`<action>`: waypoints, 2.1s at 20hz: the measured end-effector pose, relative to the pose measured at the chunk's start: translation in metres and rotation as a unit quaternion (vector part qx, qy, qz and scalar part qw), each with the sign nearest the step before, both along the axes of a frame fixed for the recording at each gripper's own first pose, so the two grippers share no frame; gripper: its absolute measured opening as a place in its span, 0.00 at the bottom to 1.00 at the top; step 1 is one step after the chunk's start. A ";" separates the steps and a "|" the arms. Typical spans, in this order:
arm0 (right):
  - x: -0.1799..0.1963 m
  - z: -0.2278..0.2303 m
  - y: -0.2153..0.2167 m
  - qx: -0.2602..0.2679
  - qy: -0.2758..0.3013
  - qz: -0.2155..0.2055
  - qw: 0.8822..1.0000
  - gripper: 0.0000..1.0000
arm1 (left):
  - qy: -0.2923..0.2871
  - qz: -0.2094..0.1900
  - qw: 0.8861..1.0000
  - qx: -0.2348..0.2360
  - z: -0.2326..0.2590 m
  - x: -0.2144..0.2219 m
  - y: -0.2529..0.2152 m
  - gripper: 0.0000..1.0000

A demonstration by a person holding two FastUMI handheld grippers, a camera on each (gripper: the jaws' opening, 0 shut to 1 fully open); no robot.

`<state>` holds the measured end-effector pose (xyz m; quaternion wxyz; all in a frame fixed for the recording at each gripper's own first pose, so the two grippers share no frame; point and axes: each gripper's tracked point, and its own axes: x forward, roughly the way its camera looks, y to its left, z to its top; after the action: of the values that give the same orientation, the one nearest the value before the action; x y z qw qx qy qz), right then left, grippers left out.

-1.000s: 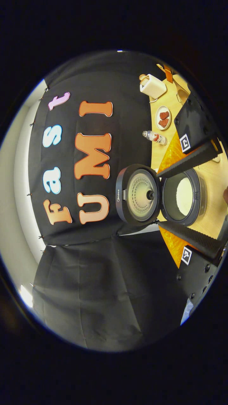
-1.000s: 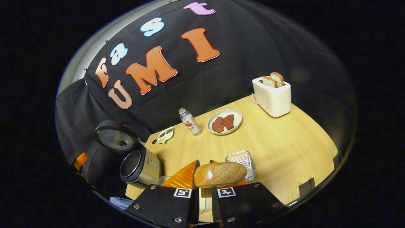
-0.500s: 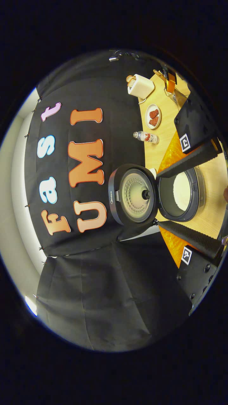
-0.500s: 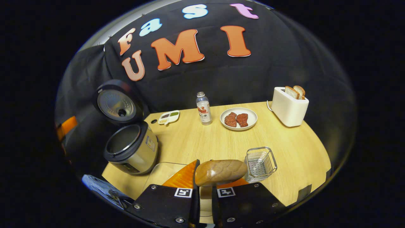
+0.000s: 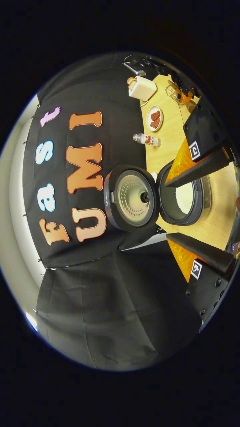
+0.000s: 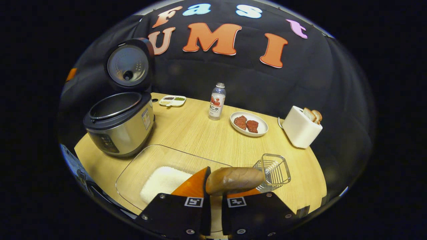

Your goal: Close the left gripper, press the button to open the rice cooker; take a wooden spoon from the chopstick holder with the right hand, scoop a spoonful of rice and pour it into the rice cooker, then put the wooden spoon back into the chopstick holder.

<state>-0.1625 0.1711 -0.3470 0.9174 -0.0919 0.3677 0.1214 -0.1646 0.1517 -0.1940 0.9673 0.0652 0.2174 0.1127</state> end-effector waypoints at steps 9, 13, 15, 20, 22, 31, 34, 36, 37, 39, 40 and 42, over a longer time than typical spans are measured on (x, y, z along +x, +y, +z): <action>-0.016 -0.018 0.021 0.003 -0.006 -0.015 1.000 0.11 | 0.010 -0.011 1.000 -0.006 -0.008 0.002 0.000 0.94; -0.016 -0.018 0.024 0.082 0.015 -0.069 0.994 0.11 | 0.019 -0.013 1.000 -0.005 -0.014 0.002 0.005 0.94; -0.016 -0.016 0.029 0.101 0.013 -0.083 0.991 0.11 | 0.023 -0.013 1.000 -0.008 -0.017 0.003 0.007 0.94; -0.023 -0.010 0.061 0.111 0.008 -0.054 0.992 0.11 | 0.026 -0.013 1.000 -0.008 -0.022 0.004 0.014 0.94; -0.023 -0.010 0.074 0.134 0.019 -0.055 0.989 0.11 | 0.030 -0.013 0.999 -0.006 -0.026 0.004 0.019 0.94; -0.015 -0.012 0.077 0.219 0.065 -0.132 0.965 0.11 | 0.041 0.007 0.999 -0.008 -0.033 0.004 0.047 0.94; -0.014 -0.014 0.076 0.235 0.080 -0.147 0.958 0.11 | 0.045 0.004 0.999 -0.006 -0.038 0.007 0.048 0.94; -0.012 -0.016 0.076 0.241 0.092 -0.154 0.954 0.11 | 0.046 0.000 0.999 -0.006 -0.037 0.010 0.047 0.94; -0.013 -0.014 0.076 0.243 0.095 -0.156 0.953 0.11 | 0.046 -0.002 0.999 -0.005 -0.038 0.012 0.046 0.86; -0.011 -0.015 0.077 0.246 0.100 -0.156 0.951 0.11 | 0.046 -0.005 0.999 -0.002 -0.036 0.012 0.045 0.94; -0.011 -0.015 0.078 0.249 0.104 -0.156 0.950 0.11 | 0.045 -0.007 0.999 0.000 -0.035 0.013 0.044 0.94; -0.011 -0.014 0.081 0.261 0.114 -0.157 0.946 0.11 | 0.048 -0.009 0.999 0.003 -0.037 0.014 0.044 0.94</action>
<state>-0.1732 0.2517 -0.3614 0.8685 0.2242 0.4353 0.0775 -0.1510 0.1956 -0.2305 0.9565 0.0759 0.2629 0.1013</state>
